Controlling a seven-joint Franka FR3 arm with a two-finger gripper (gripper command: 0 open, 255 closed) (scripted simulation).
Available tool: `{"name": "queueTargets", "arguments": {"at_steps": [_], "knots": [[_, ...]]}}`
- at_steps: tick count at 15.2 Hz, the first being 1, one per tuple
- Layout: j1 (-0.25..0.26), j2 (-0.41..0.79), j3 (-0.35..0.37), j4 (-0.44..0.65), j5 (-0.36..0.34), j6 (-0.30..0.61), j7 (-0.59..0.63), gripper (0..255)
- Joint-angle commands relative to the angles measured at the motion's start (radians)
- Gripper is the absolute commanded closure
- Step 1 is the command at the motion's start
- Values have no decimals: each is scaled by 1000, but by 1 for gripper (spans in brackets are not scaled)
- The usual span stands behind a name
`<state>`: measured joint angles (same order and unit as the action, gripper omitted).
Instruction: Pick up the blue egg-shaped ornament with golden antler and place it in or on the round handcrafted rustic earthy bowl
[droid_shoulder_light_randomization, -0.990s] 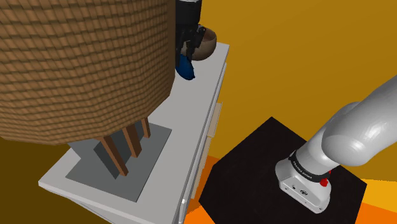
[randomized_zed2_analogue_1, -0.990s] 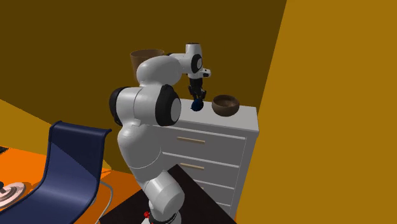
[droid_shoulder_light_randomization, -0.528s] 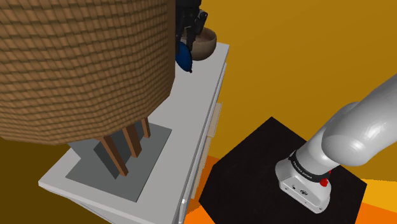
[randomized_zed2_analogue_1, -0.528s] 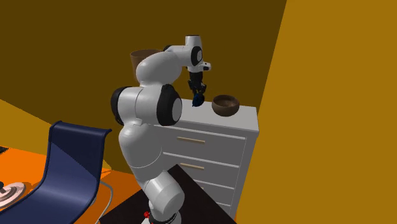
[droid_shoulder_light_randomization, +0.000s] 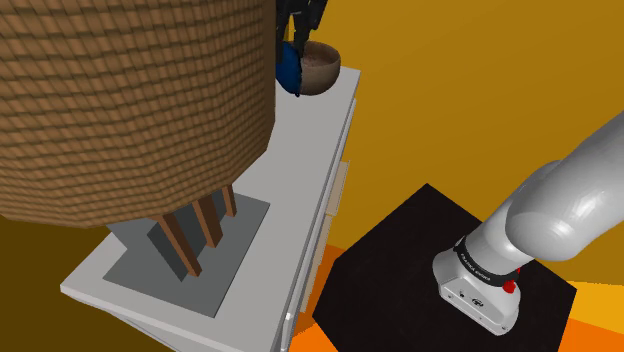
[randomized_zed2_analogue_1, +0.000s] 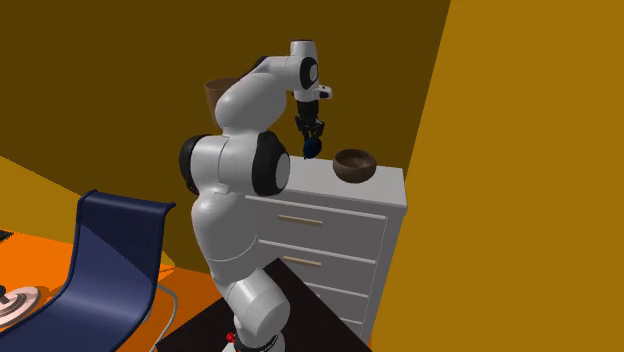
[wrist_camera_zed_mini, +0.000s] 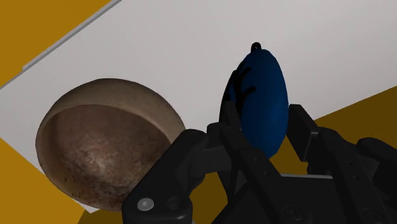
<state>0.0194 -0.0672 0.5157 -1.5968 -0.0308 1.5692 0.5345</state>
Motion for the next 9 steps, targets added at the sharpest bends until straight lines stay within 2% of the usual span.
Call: {"name": "queueTargets", "arguments": {"at_steps": [1, 9], "knots": [[0, 10, 1, 39, -5, -30, 1, 255], [11, 69, 15, 214, -35, -156, 16, 255]]}}
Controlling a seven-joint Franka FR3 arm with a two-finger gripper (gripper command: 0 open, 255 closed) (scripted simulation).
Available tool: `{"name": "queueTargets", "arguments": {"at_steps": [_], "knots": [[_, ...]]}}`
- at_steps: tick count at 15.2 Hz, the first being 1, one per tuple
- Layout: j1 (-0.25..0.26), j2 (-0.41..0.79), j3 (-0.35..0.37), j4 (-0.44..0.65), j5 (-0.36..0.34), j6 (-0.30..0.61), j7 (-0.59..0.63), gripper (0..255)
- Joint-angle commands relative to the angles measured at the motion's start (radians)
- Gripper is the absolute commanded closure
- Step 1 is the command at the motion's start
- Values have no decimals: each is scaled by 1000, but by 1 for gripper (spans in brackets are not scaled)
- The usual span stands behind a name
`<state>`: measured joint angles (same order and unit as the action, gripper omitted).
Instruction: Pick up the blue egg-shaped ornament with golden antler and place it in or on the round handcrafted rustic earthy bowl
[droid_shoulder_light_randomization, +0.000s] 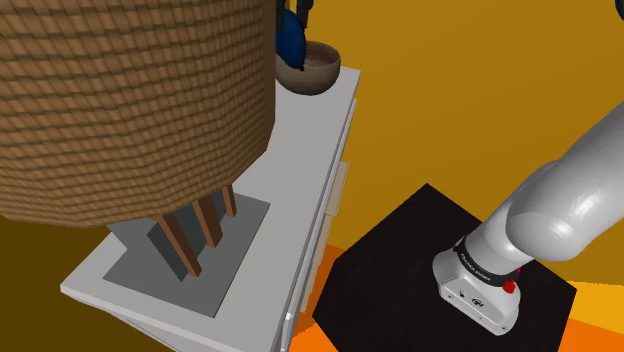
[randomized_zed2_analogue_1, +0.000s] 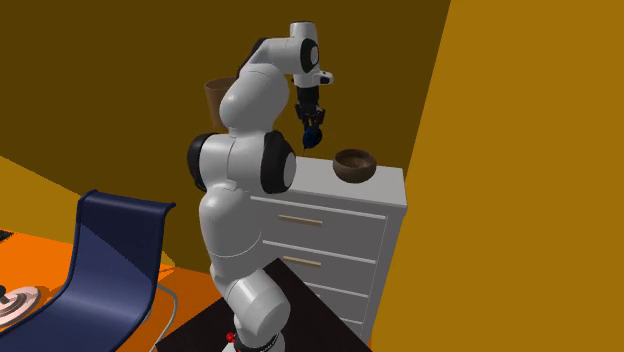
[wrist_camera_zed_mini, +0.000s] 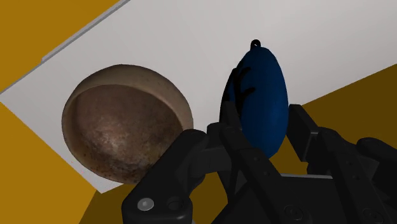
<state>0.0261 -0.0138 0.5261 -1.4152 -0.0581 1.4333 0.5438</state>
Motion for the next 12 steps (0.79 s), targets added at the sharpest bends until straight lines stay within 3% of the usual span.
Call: {"name": "queueTargets", "arguments": {"at_steps": [1, 3, 12], "knots": [[6, 25, 7, 57, -13, -37, 9, 255], [10, 36, 10, 87, -20, -56, 12, 255], [-61, 190, -61, 277, -85, -97, -156, 255]]}}
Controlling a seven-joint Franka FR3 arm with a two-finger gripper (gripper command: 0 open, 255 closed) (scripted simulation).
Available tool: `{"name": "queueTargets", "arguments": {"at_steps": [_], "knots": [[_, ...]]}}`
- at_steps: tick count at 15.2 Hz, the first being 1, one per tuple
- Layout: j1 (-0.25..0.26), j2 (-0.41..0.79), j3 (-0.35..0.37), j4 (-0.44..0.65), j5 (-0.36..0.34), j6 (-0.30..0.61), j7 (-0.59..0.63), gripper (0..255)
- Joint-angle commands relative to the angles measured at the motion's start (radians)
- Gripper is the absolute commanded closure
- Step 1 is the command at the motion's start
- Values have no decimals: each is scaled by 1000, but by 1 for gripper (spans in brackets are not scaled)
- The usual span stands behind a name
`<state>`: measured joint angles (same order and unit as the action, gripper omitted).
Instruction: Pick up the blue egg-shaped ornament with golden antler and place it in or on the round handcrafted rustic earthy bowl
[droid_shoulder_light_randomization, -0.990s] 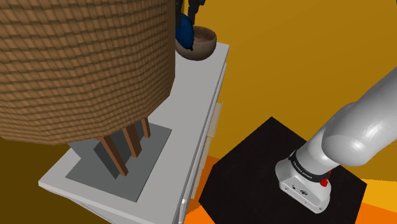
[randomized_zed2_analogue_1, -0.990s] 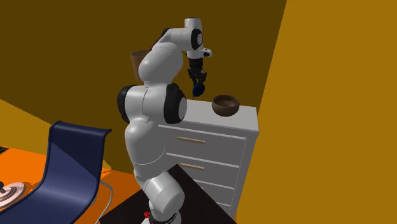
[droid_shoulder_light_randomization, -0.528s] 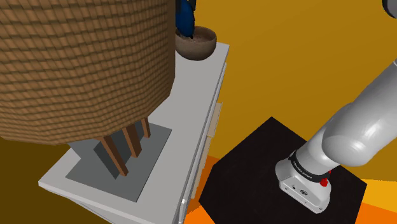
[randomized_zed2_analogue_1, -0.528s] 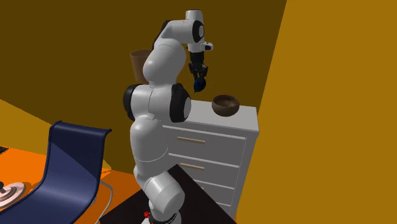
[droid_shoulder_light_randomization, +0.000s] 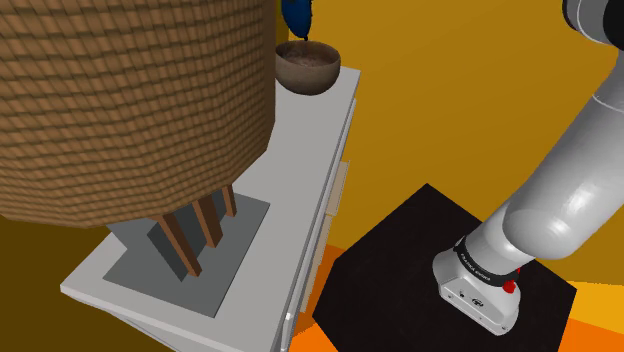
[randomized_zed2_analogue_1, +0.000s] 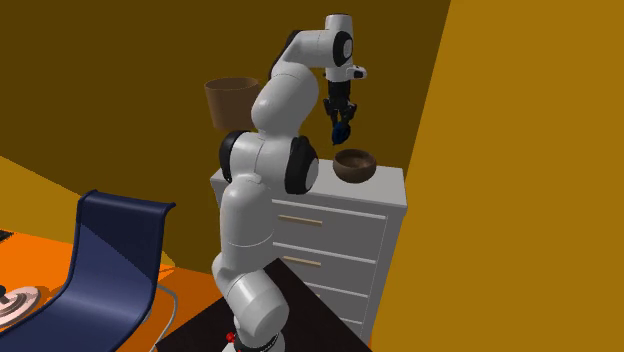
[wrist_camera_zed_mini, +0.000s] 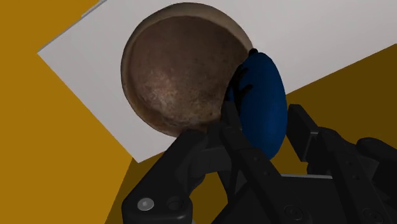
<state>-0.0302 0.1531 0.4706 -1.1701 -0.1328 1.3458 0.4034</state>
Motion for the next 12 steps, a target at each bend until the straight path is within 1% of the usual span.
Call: {"name": "queueTargets", "arguments": {"at_steps": [1, 5, 8, 12], "knots": [[-9, 48, -12, 66, -20, -19, -33, 255], [-14, 171, -35, 242, -69, -75, -99, 255], [-42, 121, -36, 124, -43, -4, -101, 255], [-66, 73, -38, -1, -19, 77, -105, 255]]}}
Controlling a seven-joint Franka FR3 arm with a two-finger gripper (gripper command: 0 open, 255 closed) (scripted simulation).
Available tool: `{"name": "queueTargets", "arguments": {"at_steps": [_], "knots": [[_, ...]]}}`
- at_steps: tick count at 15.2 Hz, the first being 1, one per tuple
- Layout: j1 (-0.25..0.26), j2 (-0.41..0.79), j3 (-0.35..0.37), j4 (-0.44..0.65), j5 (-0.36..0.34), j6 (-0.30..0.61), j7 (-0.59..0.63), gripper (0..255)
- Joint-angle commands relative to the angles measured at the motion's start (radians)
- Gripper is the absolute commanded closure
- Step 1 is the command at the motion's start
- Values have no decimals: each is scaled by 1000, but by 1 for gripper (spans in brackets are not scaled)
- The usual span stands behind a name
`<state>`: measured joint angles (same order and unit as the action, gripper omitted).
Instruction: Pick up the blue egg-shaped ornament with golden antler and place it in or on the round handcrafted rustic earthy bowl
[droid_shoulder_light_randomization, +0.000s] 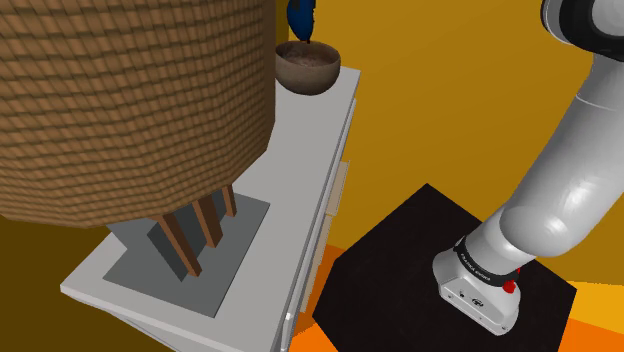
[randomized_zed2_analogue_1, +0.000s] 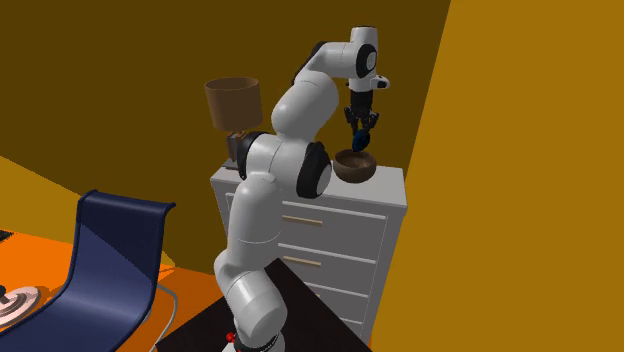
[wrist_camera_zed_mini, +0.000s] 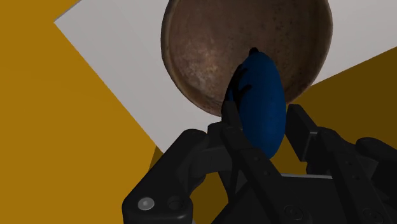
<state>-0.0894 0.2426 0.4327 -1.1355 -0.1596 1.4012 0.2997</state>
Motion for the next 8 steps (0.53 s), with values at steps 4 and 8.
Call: {"name": "queueTargets", "arguments": {"at_steps": [4, 8], "knots": [[-23, -52, -4, -140, 25, 94, -4, 255], [-32, -73, -6, -209, 35, 143, -6, 255]]}}
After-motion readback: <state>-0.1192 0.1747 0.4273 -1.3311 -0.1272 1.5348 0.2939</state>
